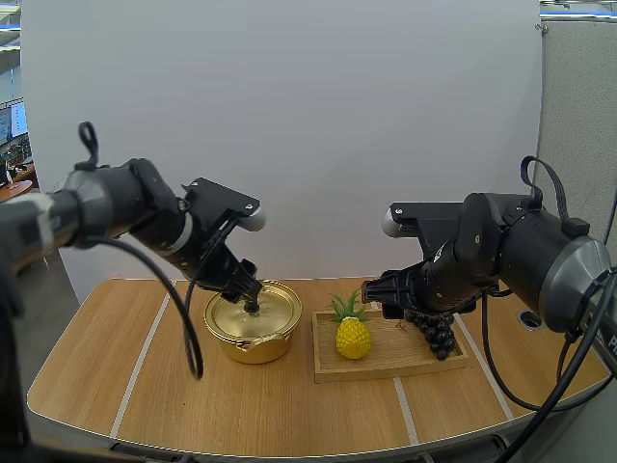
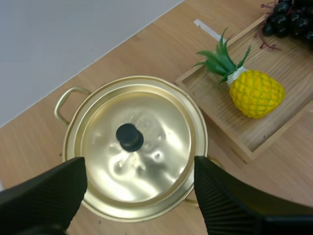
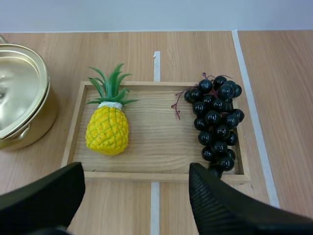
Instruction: Open the pot, put the pineapple inside, and close it
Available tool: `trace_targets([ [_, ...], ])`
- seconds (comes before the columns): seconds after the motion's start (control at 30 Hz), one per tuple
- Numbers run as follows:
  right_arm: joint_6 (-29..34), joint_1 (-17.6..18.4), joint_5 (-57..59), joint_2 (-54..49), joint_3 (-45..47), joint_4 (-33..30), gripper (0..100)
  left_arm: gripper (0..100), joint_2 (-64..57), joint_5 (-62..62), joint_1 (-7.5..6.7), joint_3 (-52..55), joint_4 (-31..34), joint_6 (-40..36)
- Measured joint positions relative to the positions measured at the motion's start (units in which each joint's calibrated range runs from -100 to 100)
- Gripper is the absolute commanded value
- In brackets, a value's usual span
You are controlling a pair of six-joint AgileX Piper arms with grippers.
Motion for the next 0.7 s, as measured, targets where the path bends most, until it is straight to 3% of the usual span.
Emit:
trace_targets([
  [0.1, 0.0, 0.0, -0.17, 0.0, 0.0, 0.0, 100, 100, 5.19, 0.0, -1.79, -2.79, -0.11, 0.6],
  [0.23, 0.0, 0.0, -0.51, 0.0, 0.0, 0.0, 100, 100, 10.2, -0.82, -3.09, -5.45, -0.11, 0.6],
  [0.7, 0.0, 0.0, -0.51, 0.0, 0.0, 0.0, 100, 100, 24.14, -4.15, -3.23, -11.21, 3.3, 0.6],
])
